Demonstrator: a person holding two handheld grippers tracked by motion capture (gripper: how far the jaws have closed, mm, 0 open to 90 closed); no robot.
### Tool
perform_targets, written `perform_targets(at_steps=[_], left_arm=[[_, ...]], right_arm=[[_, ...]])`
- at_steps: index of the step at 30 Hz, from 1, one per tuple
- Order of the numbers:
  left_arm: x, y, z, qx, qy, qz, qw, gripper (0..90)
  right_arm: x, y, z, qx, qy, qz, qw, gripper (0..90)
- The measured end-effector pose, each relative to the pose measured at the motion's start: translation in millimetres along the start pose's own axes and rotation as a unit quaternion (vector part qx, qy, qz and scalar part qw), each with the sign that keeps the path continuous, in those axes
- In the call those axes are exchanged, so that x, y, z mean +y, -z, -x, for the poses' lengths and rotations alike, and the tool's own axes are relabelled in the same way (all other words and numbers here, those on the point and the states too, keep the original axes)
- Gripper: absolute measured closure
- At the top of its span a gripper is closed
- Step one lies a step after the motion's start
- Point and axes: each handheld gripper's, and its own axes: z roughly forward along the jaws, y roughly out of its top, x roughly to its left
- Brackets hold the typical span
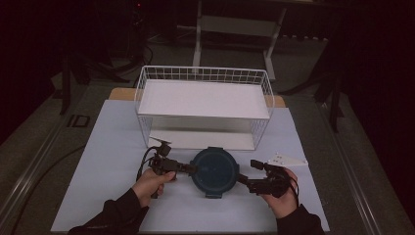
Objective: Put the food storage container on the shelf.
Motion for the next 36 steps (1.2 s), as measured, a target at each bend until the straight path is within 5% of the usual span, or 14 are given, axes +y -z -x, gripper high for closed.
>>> perform_targets(at_steps=[1, 2, 5, 10, 17, 29, 36], left_arm=[[-1.8, 0.9, 1.2, -0.002, -0.013, 0.000, 0.9999, 54.8], [-1.8, 0.9, 1.2, -0.002, -0.013, 0.000, 0.9999, 55.0], [-6.1, 3.2, 4.4, -0.002, -0.032, 0.002, 0.9995, 55.7], [-11.4, 5.1, 6.3, -0.008, -0.069, 0.007, 0.9976, 56.6], [-17.3, 7.2, 8.6, -0.009, -0.089, 0.012, 0.9959, 57.3], [-28.8, 9.1, 11.7, 0.004, -0.089, 0.030, 0.9956, 57.4], [-33.7, 12.0, 11.9, 0.014, -0.088, 0.035, 0.9954, 57.2]], right_arm=[[-2.8, -5.2, 10.3, 0.020, -0.046, -0.018, 0.9986, 21.7], [-2.8, -5.2, 10.3, 0.020, -0.046, -0.018, 0.9986, 21.7], [-7.5, -13.8, 22.7, 0.044, -0.094, -0.044, 0.9936, 27.0], [-14.6, -23.9, 31.7, 0.083, -0.124, -0.071, 0.9863, 40.6], [-19.2, -27.6, 35.4, 0.118, -0.156, -0.082, 0.9772, 53.3], [-27.1, -31.7, 36.2, 0.148, -0.221, -0.081, 0.9605, 55.6], [-22.9, -29.8, 25.6, 0.136, -0.214, -0.080, 0.9641, 56.4]])
